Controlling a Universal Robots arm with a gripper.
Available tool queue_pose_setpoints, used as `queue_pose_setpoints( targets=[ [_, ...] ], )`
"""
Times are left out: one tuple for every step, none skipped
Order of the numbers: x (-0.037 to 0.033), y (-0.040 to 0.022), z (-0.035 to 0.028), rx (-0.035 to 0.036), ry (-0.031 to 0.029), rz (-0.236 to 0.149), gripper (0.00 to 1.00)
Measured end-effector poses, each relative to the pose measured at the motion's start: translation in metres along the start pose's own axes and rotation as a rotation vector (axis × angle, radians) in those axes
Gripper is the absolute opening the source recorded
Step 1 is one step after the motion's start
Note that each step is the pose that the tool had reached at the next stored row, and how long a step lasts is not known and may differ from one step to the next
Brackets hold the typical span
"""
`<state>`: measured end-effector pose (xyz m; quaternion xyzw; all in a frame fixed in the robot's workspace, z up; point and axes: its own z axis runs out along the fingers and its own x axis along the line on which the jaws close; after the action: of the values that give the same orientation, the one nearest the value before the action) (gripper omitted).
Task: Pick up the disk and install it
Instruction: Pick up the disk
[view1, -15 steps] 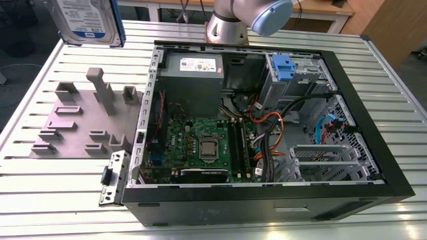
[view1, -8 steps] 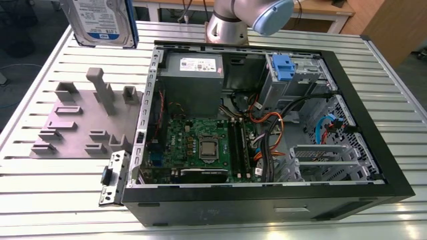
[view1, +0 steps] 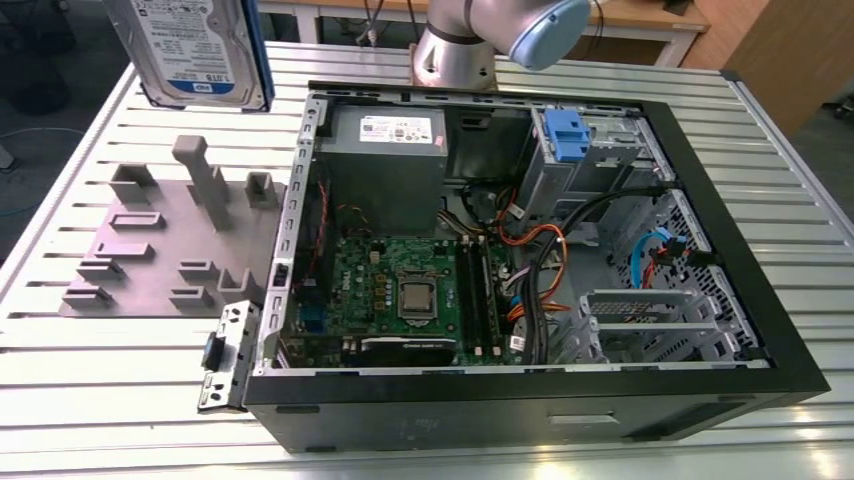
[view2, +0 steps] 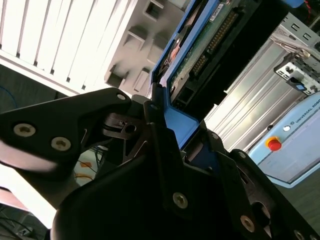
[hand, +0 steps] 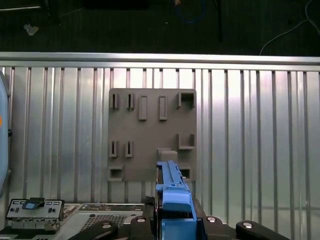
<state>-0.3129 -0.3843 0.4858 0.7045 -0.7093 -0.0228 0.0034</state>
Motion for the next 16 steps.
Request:
queue_pose_setpoints(
  targets=[
    [0.0028,0.0,0.0002,0.0001,-0.0001,0.0,0.36],
    [0.0059,-0.0001,0.0003,0.0001,-0.0001,0.0,0.36],
    [0.0086,-0.0005,0.0004,0.0,0.0,0.0,0.36],
    [0.0105,-0.0017,0.0007,0.0,0.0,0.0,0.36],
    [0.0119,-0.0037,0.0009,0.0001,-0.0001,0.0,0.36],
    [0.0127,-0.0068,0.001,0.0,0.0,0.0,0.36],
    [0.0131,-0.0109,0.0009,-0.0001,0.0001,0.0,0.36],
    [0.0132,-0.0154,0.0008,-0.0001,0.0001,0.0,0.36],
    [0.0132,-0.0204,0.0008,0.0,0.0,0.0,0.36],
    [0.0132,-0.0248,0.0007,0.0001,0.0,0.0,0.36],
    [0.0131,-0.0293,0.0006,0.0001,-0.0001,0.0,0.36],
    [0.0131,-0.0338,0.0004,-0.0001,0.0001,0.0,0.36],
    [0.0131,-0.0383,0.0004,-0.0001,0.0,0.0,0.36],
    [0.0131,-0.0428,0.0003,0.0,0.0001,0.0,0.36],
    [0.0131,-0.0473,0.0003,0.0,-0.0001,0.0,0.36],
    [0.013,-0.052,0.0002,0.0,-0.0001,0.0,0.36]
  ],
)
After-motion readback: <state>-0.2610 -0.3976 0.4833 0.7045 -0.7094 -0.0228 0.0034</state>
